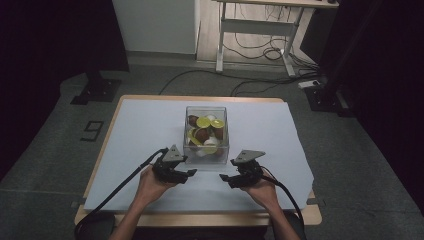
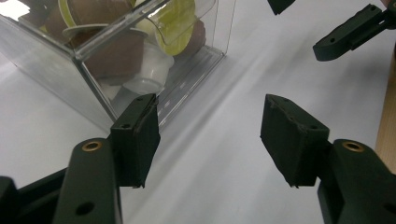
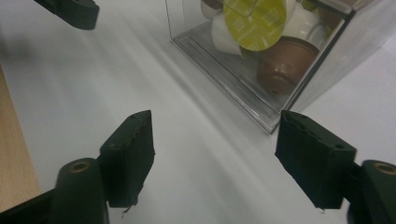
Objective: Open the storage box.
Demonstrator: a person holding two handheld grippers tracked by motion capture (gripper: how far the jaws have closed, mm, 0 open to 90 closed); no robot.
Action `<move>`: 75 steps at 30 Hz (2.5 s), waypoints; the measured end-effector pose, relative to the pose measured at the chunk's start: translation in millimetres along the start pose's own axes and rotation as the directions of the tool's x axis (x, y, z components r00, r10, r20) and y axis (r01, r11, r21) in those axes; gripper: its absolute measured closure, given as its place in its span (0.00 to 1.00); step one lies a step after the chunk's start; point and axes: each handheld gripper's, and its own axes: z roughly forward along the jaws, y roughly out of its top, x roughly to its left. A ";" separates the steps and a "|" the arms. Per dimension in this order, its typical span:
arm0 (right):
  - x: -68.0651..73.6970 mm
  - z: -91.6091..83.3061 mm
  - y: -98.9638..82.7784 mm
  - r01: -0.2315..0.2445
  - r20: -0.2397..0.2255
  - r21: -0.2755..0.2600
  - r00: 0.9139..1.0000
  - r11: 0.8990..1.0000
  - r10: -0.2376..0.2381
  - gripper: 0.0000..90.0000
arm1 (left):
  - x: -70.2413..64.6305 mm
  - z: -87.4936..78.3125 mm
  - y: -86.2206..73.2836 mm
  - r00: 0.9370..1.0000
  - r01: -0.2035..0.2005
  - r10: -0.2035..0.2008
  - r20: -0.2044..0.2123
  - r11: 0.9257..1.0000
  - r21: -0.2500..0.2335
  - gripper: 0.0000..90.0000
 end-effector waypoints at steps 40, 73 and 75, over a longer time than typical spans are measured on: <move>-11.1 16.2 31.4 -0.022 0.025 -0.044 0.999 0.999 0.023 0.79 | 13.3 17.8 20.7 0.999 0.041 -0.041 -0.003 0.999 -0.026 0.68; -11.0 31.3 43.6 -0.015 0.052 -0.059 0.998 0.998 0.018 0.91 | 20.5 29.9 25.9 0.998 0.055 -0.055 -0.007 0.998 -0.021 0.86; -10.9 31.5 43.8 -0.013 0.052 -0.058 0.999 0.998 0.016 0.91 | 20.8 30.0 25.9 0.998 0.055 -0.055 -0.011 0.998 -0.021 0.88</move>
